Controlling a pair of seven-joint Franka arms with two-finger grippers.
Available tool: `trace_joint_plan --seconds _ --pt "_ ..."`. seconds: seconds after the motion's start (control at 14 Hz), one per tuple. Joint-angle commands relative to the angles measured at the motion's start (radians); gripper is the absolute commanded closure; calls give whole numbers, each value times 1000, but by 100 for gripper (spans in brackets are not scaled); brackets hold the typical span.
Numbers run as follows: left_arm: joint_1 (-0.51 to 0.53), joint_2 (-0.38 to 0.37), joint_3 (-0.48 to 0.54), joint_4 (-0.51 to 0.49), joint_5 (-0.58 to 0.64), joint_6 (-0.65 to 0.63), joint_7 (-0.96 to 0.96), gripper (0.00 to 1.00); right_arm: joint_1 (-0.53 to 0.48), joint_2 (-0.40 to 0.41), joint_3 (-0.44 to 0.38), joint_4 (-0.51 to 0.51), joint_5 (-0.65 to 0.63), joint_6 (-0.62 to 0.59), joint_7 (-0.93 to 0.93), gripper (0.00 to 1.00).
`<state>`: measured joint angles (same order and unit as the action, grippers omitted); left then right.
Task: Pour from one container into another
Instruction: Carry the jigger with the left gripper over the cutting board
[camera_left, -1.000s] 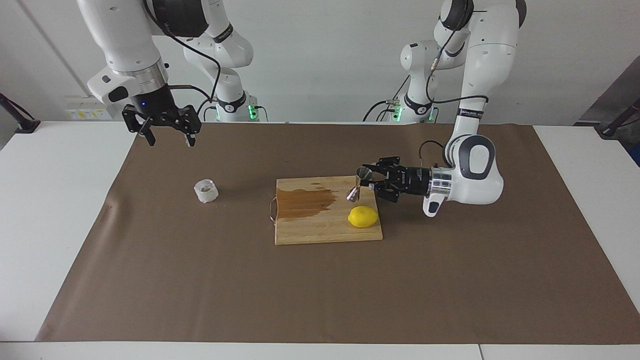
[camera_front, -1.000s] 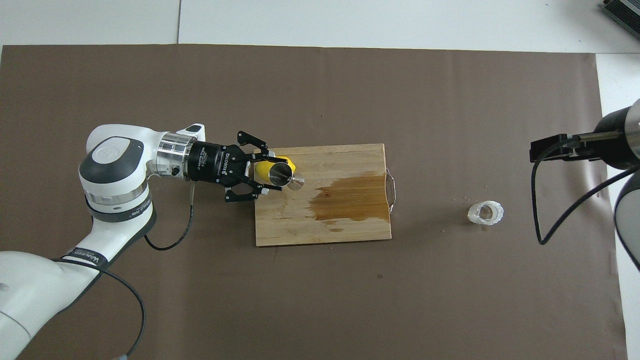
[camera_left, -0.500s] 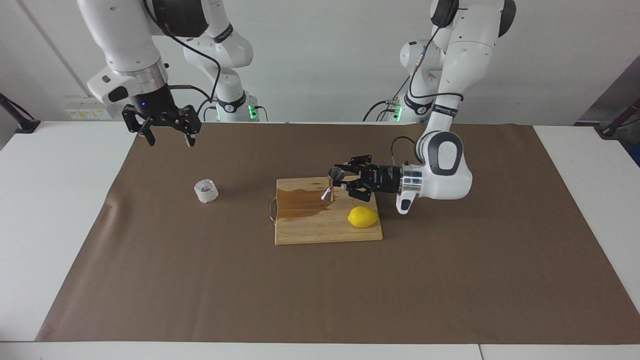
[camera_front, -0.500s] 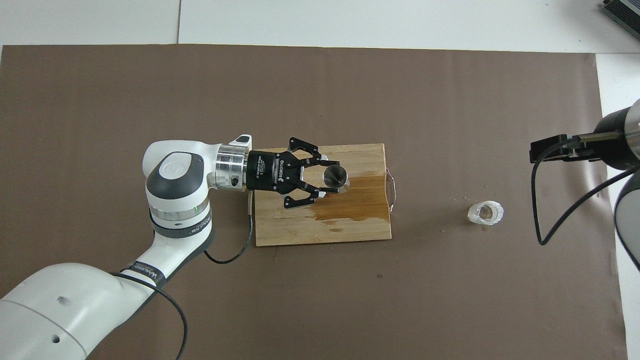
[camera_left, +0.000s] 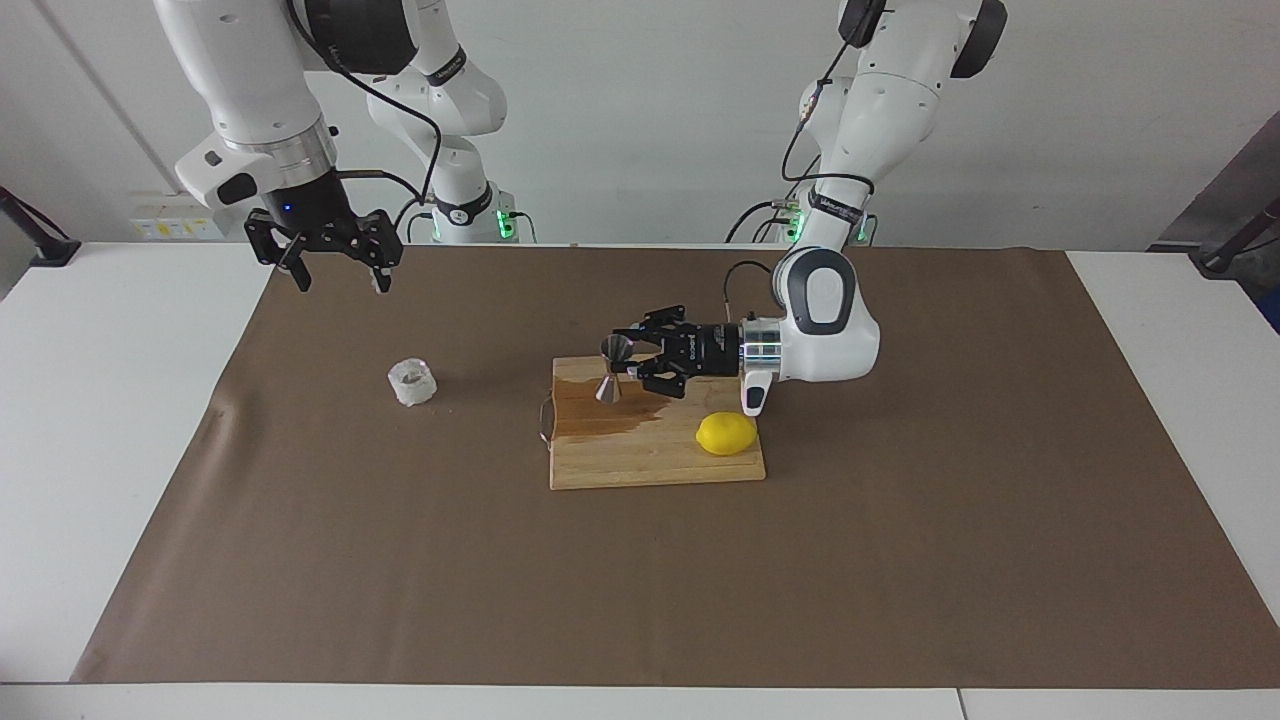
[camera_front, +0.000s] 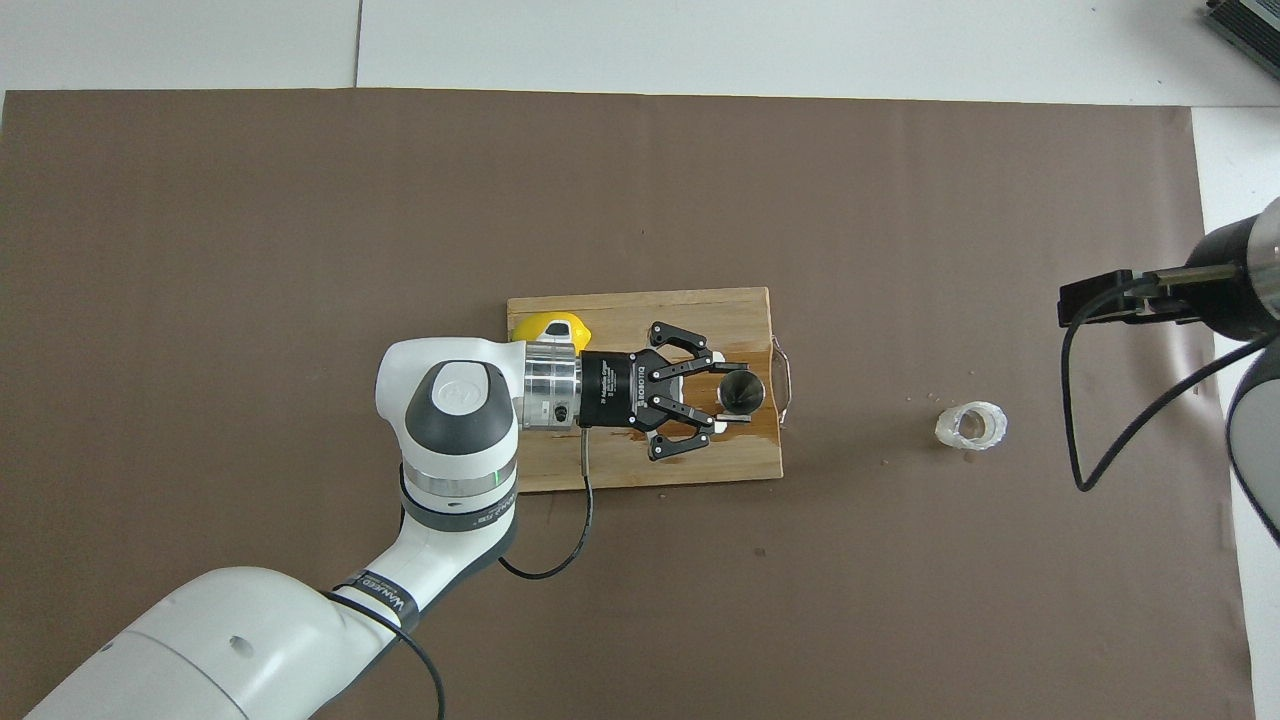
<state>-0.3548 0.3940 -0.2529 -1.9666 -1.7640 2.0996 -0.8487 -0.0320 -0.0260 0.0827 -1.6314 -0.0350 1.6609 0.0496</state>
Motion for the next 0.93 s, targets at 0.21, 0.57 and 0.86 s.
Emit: trace_joint_plan --seconds 0.21,0.57,0.86 --pt "-53 -43 20 -72 -72 66 34 100 -6 -20 5 -24 21 -4 -30 0" --pt "-73 -46 20 -83 -74 128 82 100 -8 -31 5 -42 21 -3 -33 0" --pt "-73 -46 20 -83 -74 126 102 0 -14 -41 6 -68 21 10 -94 0"
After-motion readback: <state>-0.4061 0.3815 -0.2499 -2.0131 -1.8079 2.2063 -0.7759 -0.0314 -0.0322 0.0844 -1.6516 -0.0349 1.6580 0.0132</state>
